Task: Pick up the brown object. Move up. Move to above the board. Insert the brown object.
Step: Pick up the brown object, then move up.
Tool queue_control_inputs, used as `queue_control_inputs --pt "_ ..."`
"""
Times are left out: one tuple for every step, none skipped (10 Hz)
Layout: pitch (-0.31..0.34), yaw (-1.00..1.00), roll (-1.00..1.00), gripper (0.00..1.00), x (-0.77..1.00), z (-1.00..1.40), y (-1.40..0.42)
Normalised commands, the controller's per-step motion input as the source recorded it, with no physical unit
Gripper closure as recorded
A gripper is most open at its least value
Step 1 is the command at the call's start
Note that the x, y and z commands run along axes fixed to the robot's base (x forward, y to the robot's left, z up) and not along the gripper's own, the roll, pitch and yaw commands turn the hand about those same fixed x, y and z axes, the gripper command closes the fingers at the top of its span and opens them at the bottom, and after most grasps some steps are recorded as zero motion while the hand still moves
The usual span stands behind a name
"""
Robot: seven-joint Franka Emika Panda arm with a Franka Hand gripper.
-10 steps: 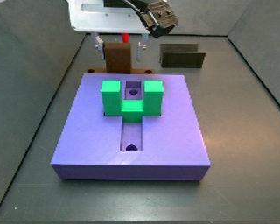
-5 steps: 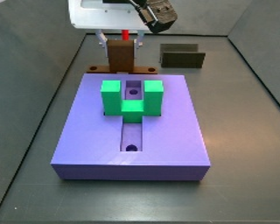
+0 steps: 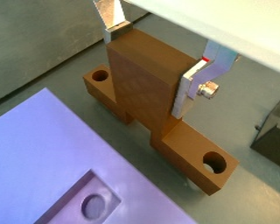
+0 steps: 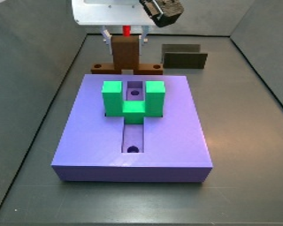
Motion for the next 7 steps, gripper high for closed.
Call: queue_control_inputs --pt "0.000 0.00 0.00 1.00 0.00 0.00 0.00" --pt "0.000 0.00 0.00 1.00 0.00 0.00 0.00" --pt "0.000 0.00 0.00 1.00 0.00 0.00 0.00" --pt "0.000 0.00 0.00 1.00 0.00 0.00 0.00" --pt "0.000 0.00 0.00 1.00 0.00 0.00 0.00" --pt "0.000 0.00 0.00 1.00 0.00 0.00 0.00" --pt "0.000 0.00 0.00 1.00 0.00 0.83 0.00"
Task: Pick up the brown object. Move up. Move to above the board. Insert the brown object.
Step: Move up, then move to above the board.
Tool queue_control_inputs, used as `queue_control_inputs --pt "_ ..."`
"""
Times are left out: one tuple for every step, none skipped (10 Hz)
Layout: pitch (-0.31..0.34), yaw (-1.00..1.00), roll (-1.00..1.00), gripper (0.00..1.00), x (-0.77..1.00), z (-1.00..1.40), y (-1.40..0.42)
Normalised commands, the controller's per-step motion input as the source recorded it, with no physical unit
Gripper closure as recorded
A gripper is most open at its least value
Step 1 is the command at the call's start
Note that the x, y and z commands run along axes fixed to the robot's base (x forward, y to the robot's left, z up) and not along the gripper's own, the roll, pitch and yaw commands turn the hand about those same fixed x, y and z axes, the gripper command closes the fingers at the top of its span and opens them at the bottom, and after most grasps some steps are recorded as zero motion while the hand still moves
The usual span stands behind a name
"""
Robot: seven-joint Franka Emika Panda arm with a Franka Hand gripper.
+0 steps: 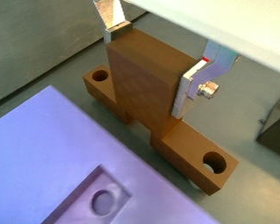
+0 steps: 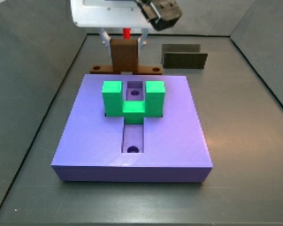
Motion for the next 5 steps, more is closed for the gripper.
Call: queue_control_inputs --pt "-0.034 0.00 0.01 1.00 0.04 0.89 0.08" --pt "-0.005 -0.01 -0.01 1.00 -0.02 0.71 0.07" --pt "-0.019 -0.01 -0.07 1.00 0.00 0.28 0.03" --pt "0.000 0.00 0.00 1.00 0.00 1.40 0.00" --pt "0.042 0.00 0.00 1.00 -0.03 1.40 0.00"
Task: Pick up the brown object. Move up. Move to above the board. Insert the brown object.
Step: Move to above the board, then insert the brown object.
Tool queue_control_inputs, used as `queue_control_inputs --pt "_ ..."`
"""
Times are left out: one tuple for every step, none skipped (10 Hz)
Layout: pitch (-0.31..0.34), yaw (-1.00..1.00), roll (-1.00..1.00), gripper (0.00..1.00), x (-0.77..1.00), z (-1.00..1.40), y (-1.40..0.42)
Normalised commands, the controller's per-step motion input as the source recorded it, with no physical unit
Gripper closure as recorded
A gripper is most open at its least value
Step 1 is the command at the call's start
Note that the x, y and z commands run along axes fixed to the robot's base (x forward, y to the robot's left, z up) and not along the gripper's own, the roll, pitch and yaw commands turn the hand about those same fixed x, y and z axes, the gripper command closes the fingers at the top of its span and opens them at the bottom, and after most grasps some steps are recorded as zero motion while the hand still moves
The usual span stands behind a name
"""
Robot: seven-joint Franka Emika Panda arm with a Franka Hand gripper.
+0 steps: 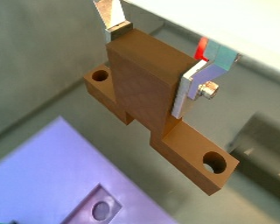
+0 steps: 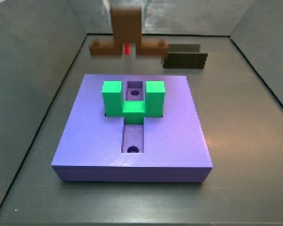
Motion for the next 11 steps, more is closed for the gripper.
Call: queue_control_inputs --pt "0.037 0.00 -0.03 1.00 -0.07 1.40 -0.01" --pt "0.028 -0.01 -0.07 1.00 0.02 1.40 0.00" --pt "0.061 -0.01 -0.07 1.00 0.06 1.40 0.00" --pt "0.098 -0.01 -0.05 1.00 0.01 0.52 0.01" --pt "0.384 0.13 0.06 1.00 0.32 0.39 -1.40" --pt "0.340 0.13 0.09 1.00 0.33 0.33 -1.40" --pt "0.334 0.09 0.15 1.00 0.40 0.32 -1.40" --pt "0.284 0.04 0.10 1.00 0.49 0.31 -1.40" --pt "0.237 0.03 0.10 1.00 0.30 0.18 -0.79" --pt "0.167 0.02 0.11 1.00 0.14 0.09 -0.32" --pt "0.000 -0.03 0.00 1.00 -0.01 -0.01 0.00"
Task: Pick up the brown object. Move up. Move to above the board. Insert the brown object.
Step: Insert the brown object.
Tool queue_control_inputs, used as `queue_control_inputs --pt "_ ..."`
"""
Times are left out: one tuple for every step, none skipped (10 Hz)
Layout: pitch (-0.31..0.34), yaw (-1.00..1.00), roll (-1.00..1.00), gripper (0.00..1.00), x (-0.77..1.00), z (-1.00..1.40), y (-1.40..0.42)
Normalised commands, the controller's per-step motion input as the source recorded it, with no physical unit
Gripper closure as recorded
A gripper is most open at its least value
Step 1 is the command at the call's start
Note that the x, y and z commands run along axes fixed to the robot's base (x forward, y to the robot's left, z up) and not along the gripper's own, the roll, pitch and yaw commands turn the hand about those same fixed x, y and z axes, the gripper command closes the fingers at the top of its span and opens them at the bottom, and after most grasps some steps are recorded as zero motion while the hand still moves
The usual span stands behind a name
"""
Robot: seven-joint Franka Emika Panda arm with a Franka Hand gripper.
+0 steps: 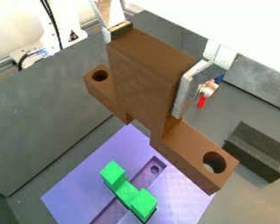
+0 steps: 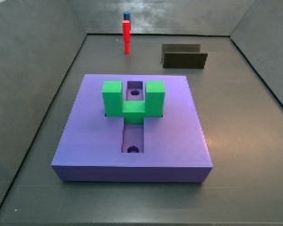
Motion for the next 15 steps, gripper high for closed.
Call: queue_control_inputs --pt "-0.046 -0.48 -0.06 1.00 0.00 0.00 0.00" --pt "-0.114 -0.72 -0.14 1.00 0.00 0.00 -0.04" --pt "-0.269 -0.74 -0.33 1.00 -0.18 0.00 -0.02" --pt "-0.236 -0.82 -0.33 1.00 0.00 0.00 0.00" --pt "-0.220 -0.84 -0.33 1.00 0.00 0.00 0.00" --pt "-0.221 -0.91 -0.23 1.00 0.00 -0.06 -0.04" --pt "-0.124 -0.99 -0.11 1.00 0.00 -0.15 -0.07" --pt "-0.051 -1.00 -0.06 1.00 0.00 -0.24 -0.03" --pt "0.000 -1.00 -0.02 1.00 0.00 -0.29 -0.04" --pt "0.000 -1.00 -0.02 1.00 0.00 -0.29 -0.04" --pt "-0.007 -1.00 -0.01 1.00 0.00 -0.31 -0.03" --pt "-0.004 -1.00 0.00 1.00 0.00 -0.35 0.00" --pt "0.000 -1.00 0.00 1.00 0.00 -0.35 0.00" --pt "0.000 -1.00 0.00 1.00 0.00 -0.34 0.00" --pt "0.000 -1.00 0.00 1.00 0.00 -0.34 0.00"
